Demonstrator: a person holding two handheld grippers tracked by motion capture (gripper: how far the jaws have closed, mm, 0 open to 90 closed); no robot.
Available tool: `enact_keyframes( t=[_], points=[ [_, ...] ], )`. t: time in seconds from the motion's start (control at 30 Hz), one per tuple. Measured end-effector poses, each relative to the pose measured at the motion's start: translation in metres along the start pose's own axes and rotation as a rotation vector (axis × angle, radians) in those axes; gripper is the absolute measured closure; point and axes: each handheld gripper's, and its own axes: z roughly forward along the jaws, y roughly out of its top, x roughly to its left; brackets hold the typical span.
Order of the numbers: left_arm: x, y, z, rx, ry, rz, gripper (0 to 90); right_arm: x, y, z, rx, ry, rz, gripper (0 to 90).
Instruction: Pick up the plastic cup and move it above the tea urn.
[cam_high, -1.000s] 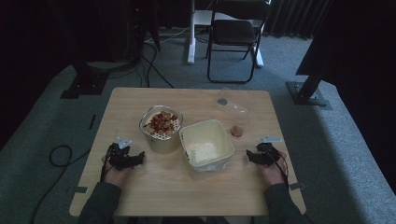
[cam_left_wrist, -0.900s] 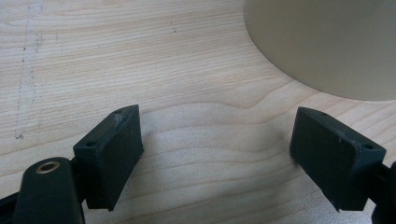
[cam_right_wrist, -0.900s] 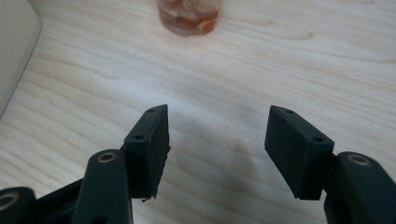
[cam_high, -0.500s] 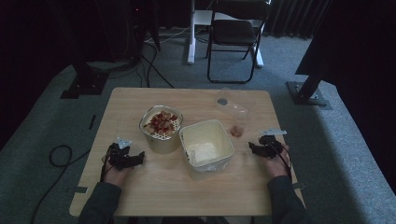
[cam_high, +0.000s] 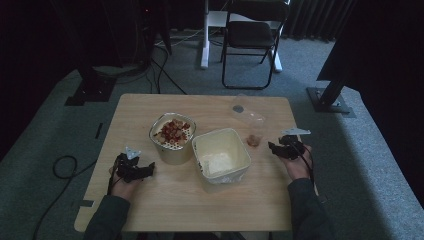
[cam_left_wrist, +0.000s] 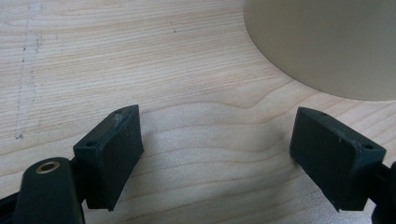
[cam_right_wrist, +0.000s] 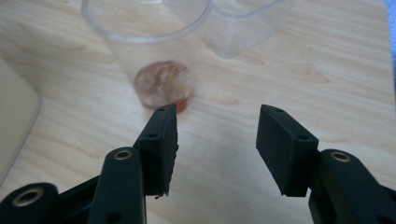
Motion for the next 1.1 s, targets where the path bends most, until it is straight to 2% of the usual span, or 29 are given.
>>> enact_keyframes(
  t=[0.23,0.43,0.57,0.83,0.93,1.1],
  points=[
    [0.000,0.000,0.000,0.000,0.000,0.000,17.3,-0.005,0.010,0.002,-0.021,-0.002,0.005,49.2],
    [0.000,0.000,0.000,0.000,0.000,0.000,17.3,-0.008,0.018,0.005,-0.048,0.002,0.010,57.2],
    [0.000,0.000,0.000,0.001,0.000,0.000,17.3,-0.013,0.022,0.011,-0.049,0.005,0.046,61.3],
    [0.000,0.000,0.000,0.000,0.000,0.000,17.3,-0.016,0.038,0.023,-0.062,-0.007,0.082,58.2],
    [0.000,0.000,0.000,0.000,0.000,0.000,17.3,-0.019,0.042,0.029,-0.065,-0.013,0.112,53.7],
    [0.000,0.000,0.000,0.000,0.000,0.000,17.3,-0.025,0.050,0.039,-0.073,-0.029,0.168,52.4]
  ],
)
